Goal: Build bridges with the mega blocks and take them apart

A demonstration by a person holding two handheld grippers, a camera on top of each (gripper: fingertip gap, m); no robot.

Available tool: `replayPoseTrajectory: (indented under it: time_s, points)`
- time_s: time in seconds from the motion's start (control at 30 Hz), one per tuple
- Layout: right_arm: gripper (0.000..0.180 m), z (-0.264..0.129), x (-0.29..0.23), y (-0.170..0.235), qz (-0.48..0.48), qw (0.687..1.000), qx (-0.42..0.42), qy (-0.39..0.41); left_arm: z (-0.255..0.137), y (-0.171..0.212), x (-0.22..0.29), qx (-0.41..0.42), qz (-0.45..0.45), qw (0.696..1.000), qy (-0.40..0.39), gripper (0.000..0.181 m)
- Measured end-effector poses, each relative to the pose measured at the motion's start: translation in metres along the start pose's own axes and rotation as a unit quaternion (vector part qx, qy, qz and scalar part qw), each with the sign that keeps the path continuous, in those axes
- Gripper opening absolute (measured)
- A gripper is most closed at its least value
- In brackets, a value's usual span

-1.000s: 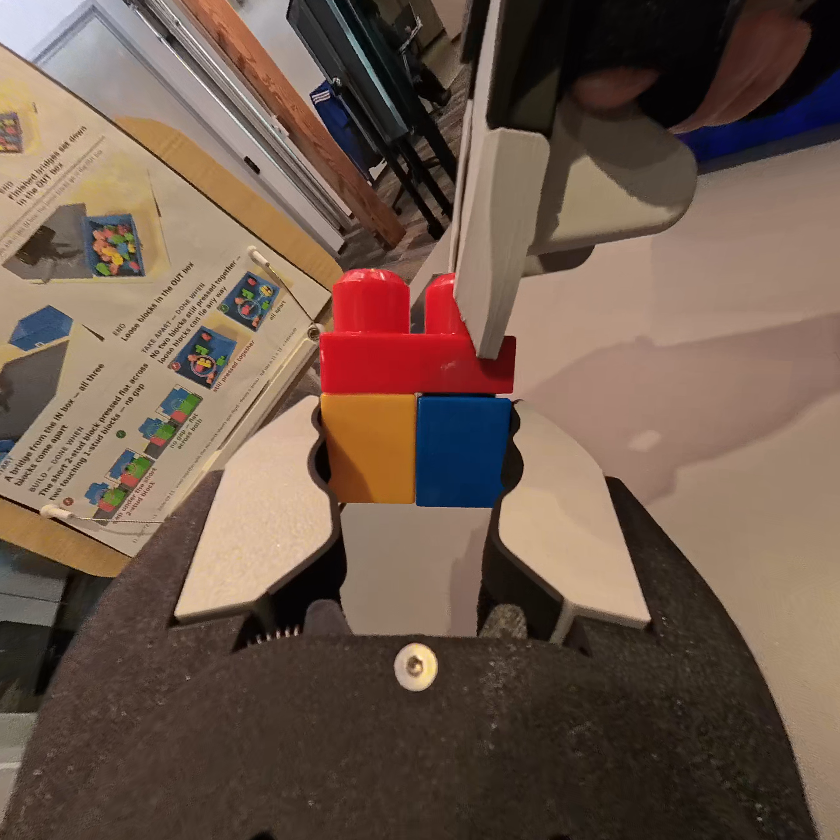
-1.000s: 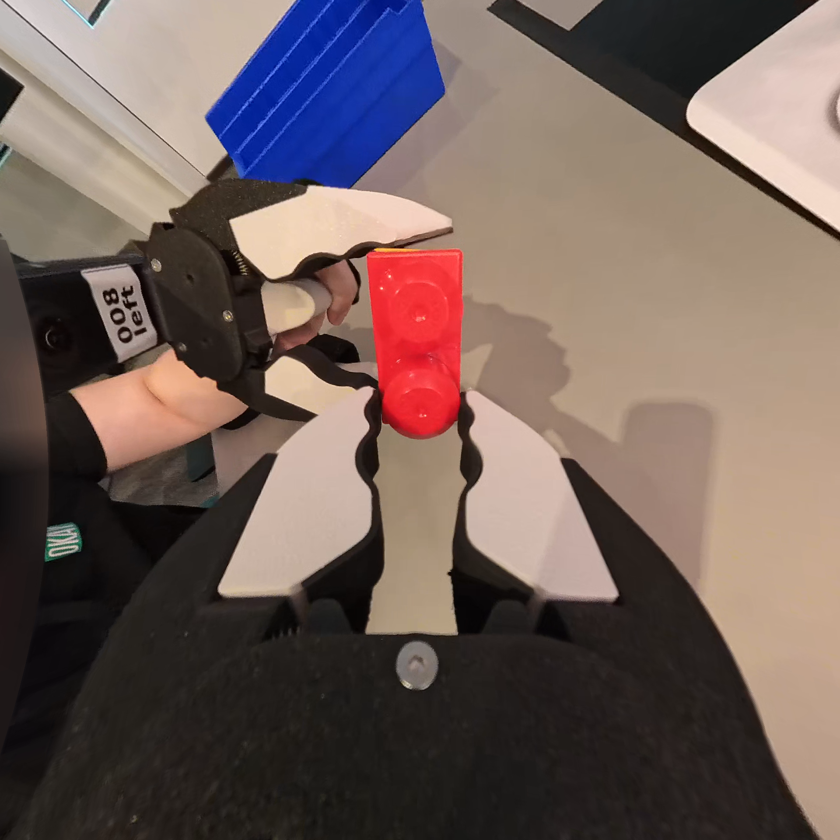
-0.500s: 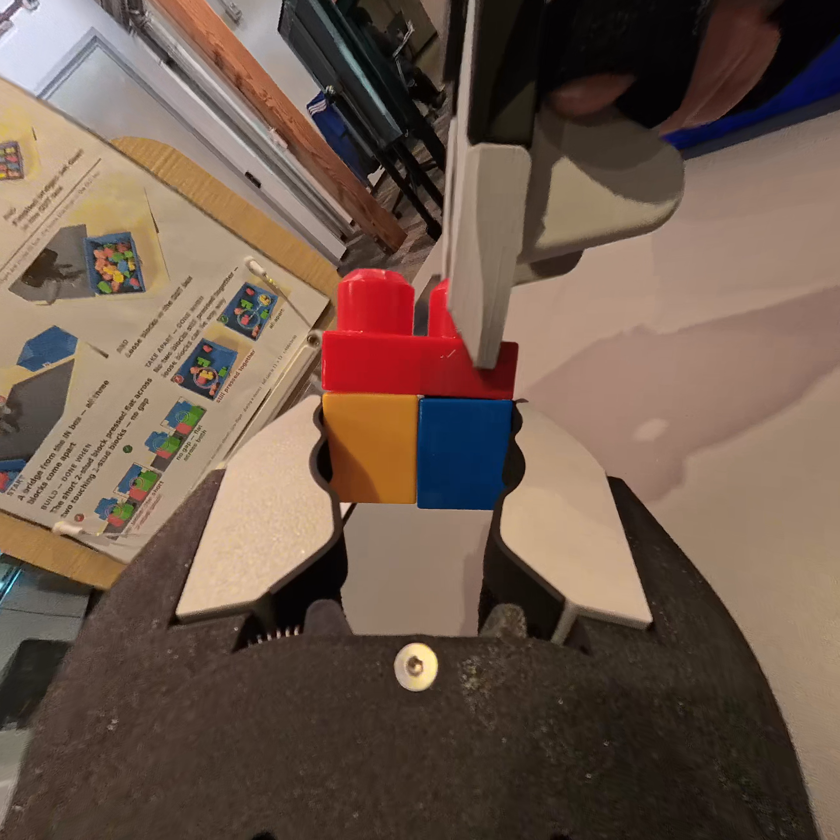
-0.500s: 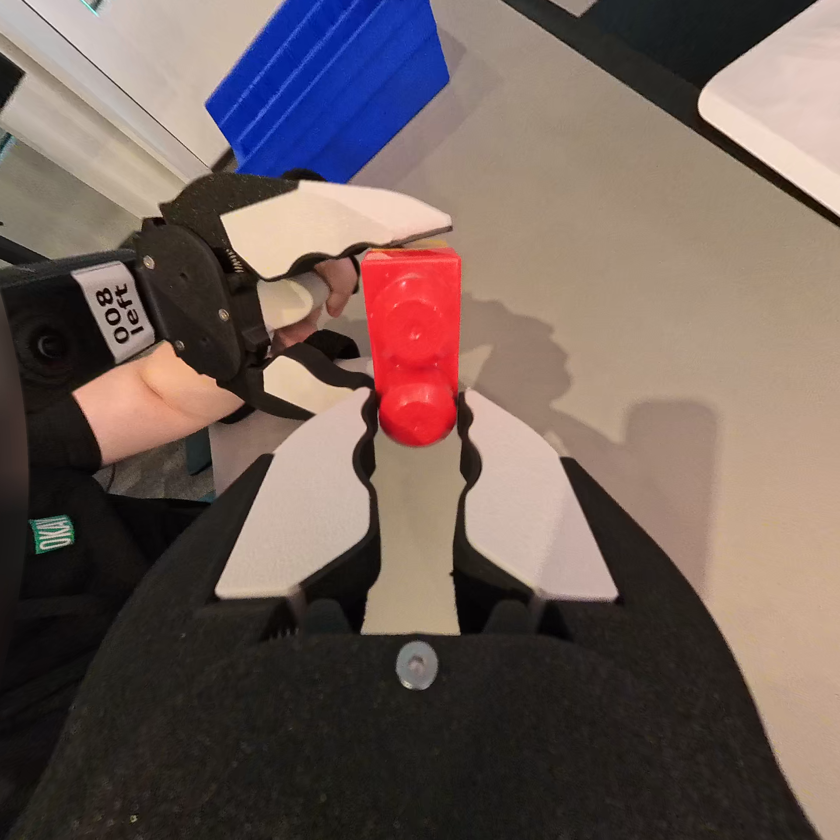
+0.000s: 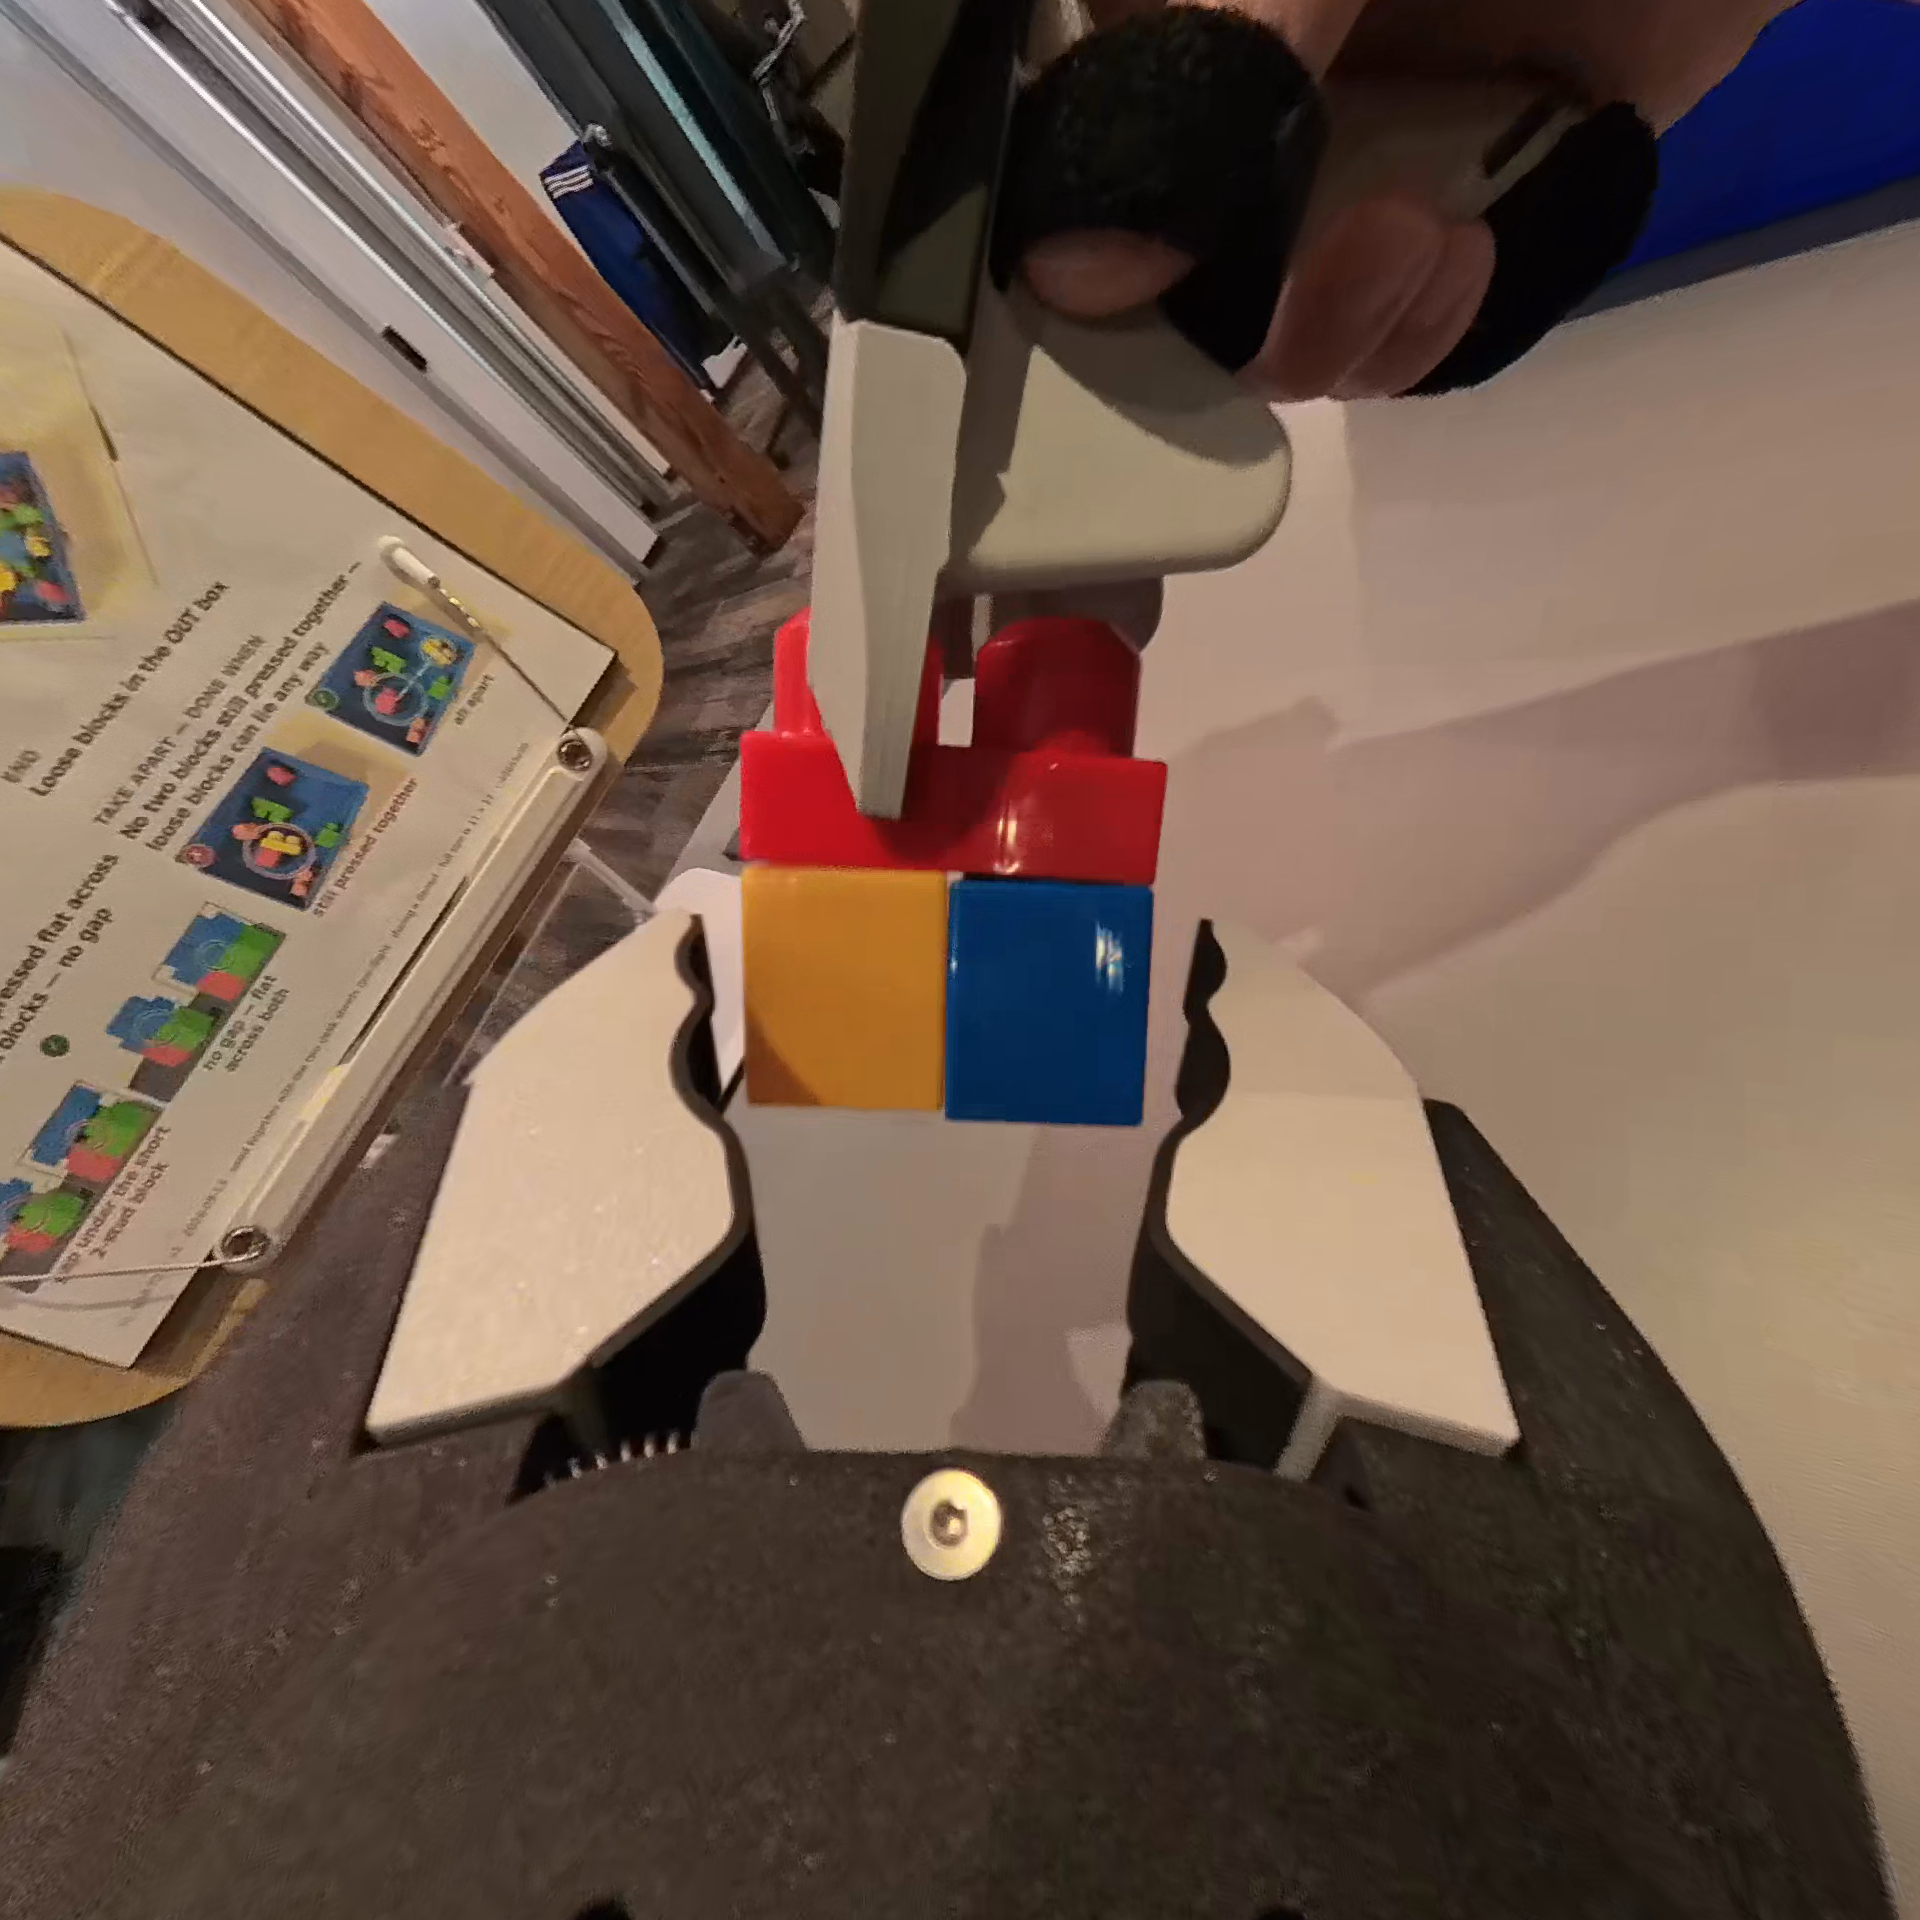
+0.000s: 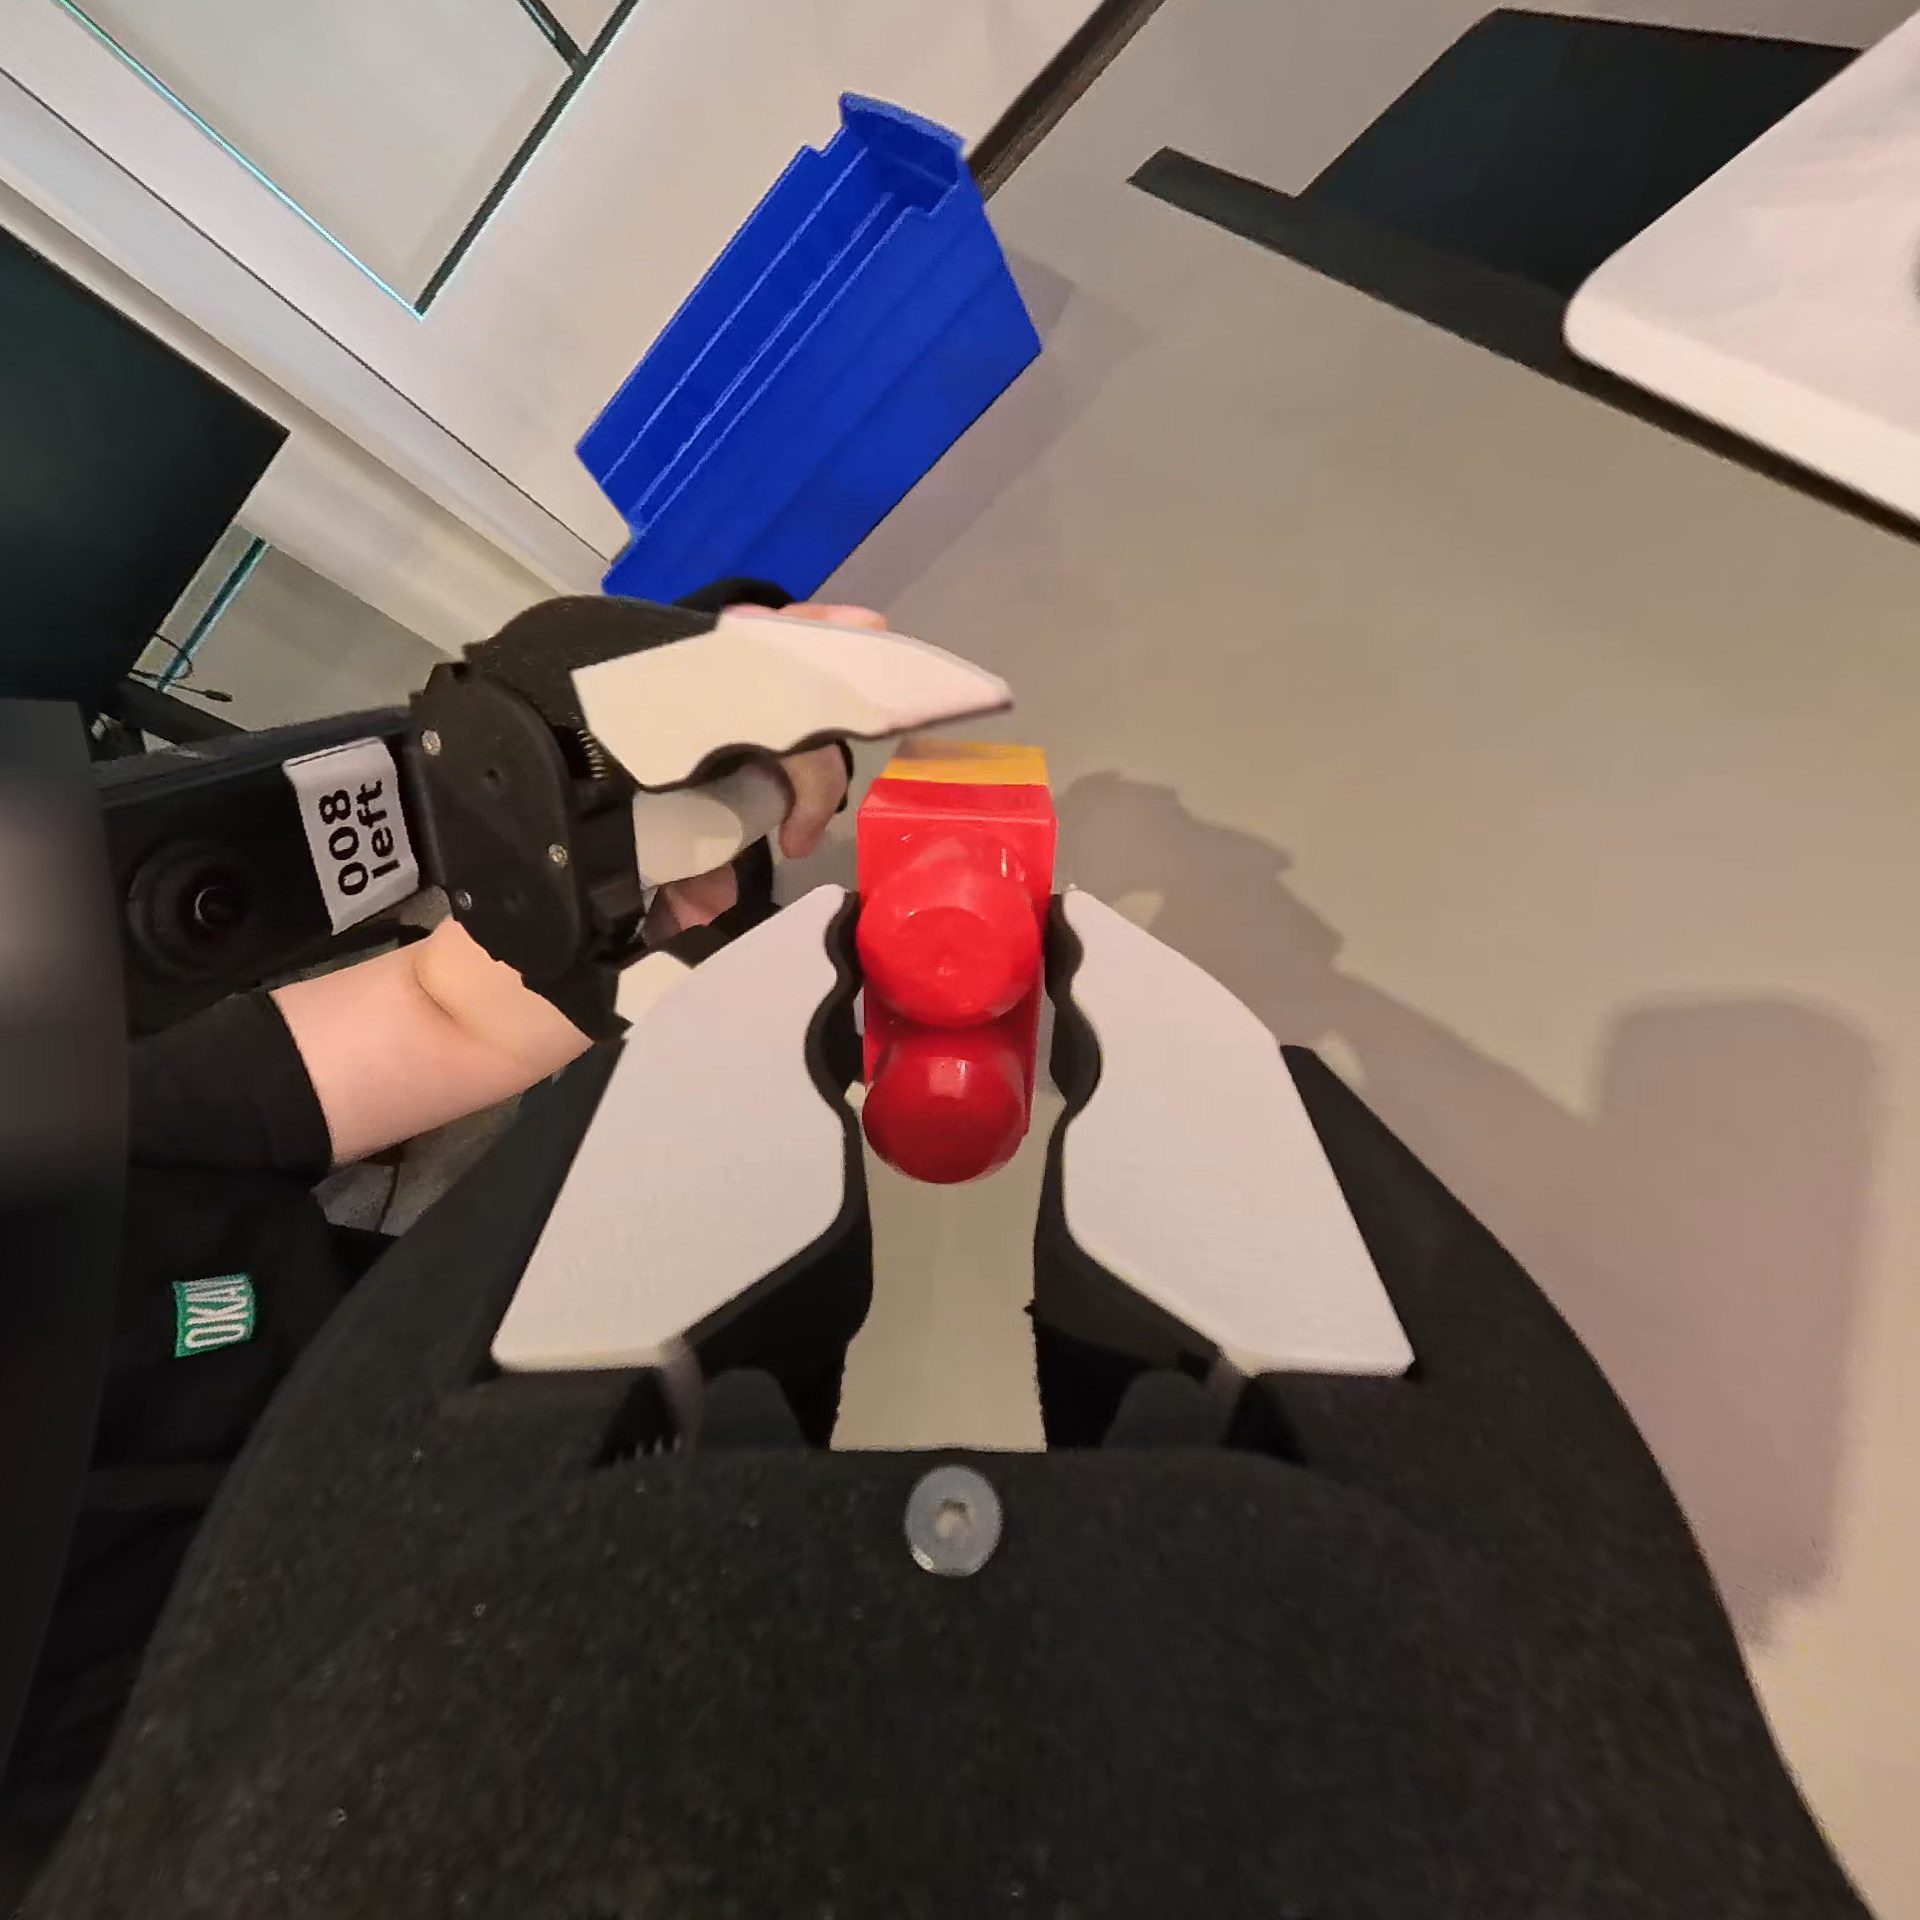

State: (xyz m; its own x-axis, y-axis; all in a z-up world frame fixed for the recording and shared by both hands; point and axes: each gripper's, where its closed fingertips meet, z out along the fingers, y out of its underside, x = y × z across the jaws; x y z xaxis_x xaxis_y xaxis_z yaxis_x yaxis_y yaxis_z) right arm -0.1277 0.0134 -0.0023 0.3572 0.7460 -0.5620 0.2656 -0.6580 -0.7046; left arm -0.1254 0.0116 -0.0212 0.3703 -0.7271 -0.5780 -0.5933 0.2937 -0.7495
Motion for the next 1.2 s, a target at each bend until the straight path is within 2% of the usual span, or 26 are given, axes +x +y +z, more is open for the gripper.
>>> replayPoseTrajectory:
  time_s: [0.07,0.13,0.2,0.23,0.3,0.37,0.4,0.43,0.5,0.57,0.67,0.8,0.9,1.2]
  points:
    - [0.033,-0.004,0.008,-0.002,0.008,1.000,0.015,-0.008,0.001,0.006,-0.003,-0.005,0.006,1.000,-0.015,0.090]
    - [0.033,-0.010,0.021,-0.003,0.017,0.999,0.036,-0.014,0.000,0.013,-0.009,-0.007,-0.008,1.000,-0.023,0.086]
    - [0.033,-0.017,0.033,-0.006,-0.001,0.997,0.069,-0.032,-0.001,0.022,-0.014,-0.003,-0.075,0.997,-0.002,0.075]
    - [0.033,-0.020,0.035,-0.008,-0.013,0.995,0.089,-0.052,-0.002,0.028,-0.017,0.004,-0.131,0.991,0.023,0.076]
    - [0.033,-0.026,0.028,-0.011,-0.058,0.987,0.121,-0.093,-0.007,0.029,-0.018,0.042,-0.263,0.959,0.100,0.075]
    - [0.033,-0.027,0.011,-0.011,-0.151,0.973,0.141,-0.107,-0.023,0.008,-0.020,0.120,-0.371,0.899,0.201,0.064]
    - [0.033,-0.026,0.004,-0.012,-0.179,0.968,0.145,-0.102,-0.032,-0.002,-0.027,0.160,-0.407,0.870,0.228,0.060]
    - [0.033,-0.026,-0.003,-0.014,-0.198,0.963,0.148,-0.104,-0.038,-0.007,-0.033,0.185,-0.424,0.854,0.237,0.056]
    - [0.033,-0.026,-0.022,-0.017,-0.241,0.948,0.165,-0.123,-0.043,-0.011,-0.035,0.197,-0.413,0.856,0.240,0.057]
    - [0.033,-0.023,-0.031,-0.015,-0.271,0.942,0.158,-0.120,-0.048,-0.022,-0.032,0.218,-0.409,0.850,0.251,0.067]
    - [0.033,-0.016,-0.043,-0.011,-0.305,0.933,0.146,-0.124,-0.053,-0.038,-0.032,0.256,-0.414,0.835,0.258,0.063]
    - [0.033,-0.014,-0.049,-0.013,-0.317,0.928,0.151,-0.121,-0.053,-0.038,-0.028,0.252,-0.363,0.866,0.236,0.036]
    - [0.033,-0.013,-0.051,-0.012,-0.304,0.932,0.149,-0.132,-0.057,-0.041,-0.029,0.259,-0.345,0.873,0.227,0.035]
    - [0.033,-0.015,-0.055,-0.027,-0.303,0.933,0.172,-0.091,-0.062,-0.044,-0.039,0.269,-0.346,0.875,0.203,0.035]
